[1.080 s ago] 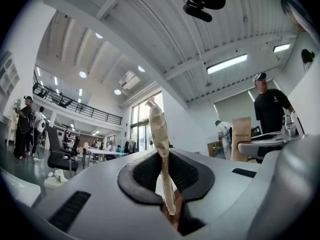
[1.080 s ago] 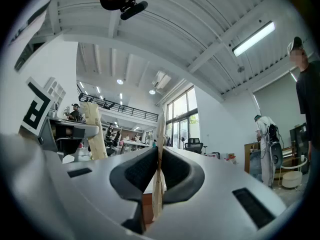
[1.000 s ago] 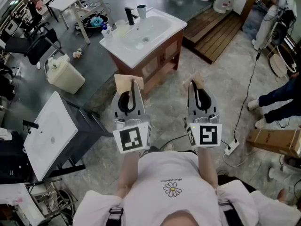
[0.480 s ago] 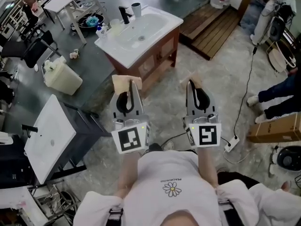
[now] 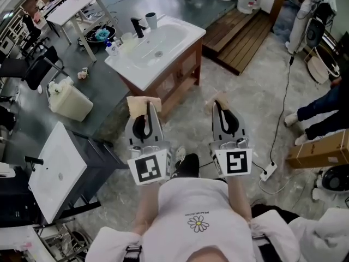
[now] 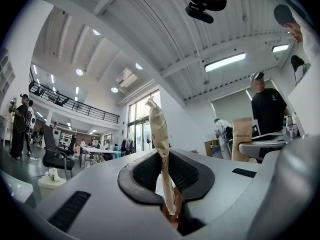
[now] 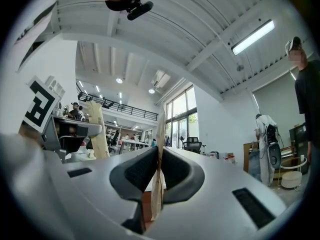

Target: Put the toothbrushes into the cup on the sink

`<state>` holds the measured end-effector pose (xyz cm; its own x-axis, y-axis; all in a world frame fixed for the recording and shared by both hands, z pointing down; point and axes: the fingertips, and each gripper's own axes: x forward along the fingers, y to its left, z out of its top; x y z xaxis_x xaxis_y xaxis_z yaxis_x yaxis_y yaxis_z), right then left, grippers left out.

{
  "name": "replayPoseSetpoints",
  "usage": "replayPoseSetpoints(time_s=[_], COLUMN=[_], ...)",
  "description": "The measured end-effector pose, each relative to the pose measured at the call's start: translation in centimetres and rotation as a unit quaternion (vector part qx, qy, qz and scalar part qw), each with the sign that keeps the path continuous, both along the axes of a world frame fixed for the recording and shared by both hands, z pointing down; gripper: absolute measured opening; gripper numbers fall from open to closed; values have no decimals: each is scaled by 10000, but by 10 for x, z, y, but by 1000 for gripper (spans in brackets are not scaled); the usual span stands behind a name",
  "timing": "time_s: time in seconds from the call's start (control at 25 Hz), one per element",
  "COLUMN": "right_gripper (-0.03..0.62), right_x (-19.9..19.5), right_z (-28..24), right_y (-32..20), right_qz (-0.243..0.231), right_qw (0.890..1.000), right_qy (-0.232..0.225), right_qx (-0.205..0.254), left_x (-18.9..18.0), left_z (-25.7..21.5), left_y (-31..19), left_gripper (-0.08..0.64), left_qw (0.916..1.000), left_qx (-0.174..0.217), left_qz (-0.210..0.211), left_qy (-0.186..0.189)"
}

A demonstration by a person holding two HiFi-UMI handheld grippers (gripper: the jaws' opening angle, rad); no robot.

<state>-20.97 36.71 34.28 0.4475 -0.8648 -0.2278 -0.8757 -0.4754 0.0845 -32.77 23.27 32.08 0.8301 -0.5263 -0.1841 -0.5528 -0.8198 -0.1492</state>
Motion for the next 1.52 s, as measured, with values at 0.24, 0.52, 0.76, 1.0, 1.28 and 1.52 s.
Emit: replayPoseSetpoints(time_s=[0.24, 0.52, 0.76, 1.0, 1.28, 1.52], right_gripper=[23, 23, 23, 23, 23, 23], right_x=[22, 69, 133, 209, 298, 337], right_z=[8, 18, 30, 11, -24, -37], right_y=[-19, -53, -119, -222, -350, -425], right_qz=[-57, -133, -358, -767, -1244, -1659], right_qw=[9999, 9996, 9991, 9967, 9915, 9845], right_qy=[98, 209, 199, 252, 381, 571], right_qx=[-65, -118, -137, -100, -14, -73], left_x=[24, 74, 144, 227, 315, 349], left_z=[6, 15, 26, 6, -27, -32], left_y=[-23, -61, -116, -207, -319, -388], left_gripper=[44, 44, 44, 44, 44, 44], left_qw=[10000, 9999, 10000, 9997, 9976, 9957], left_qx=[-17, -37, 42, 134, 143, 113], left_qz=[-68, -95, -76, -216, -512, -802], left_qy=[57, 108, 18, 30, 434, 438])
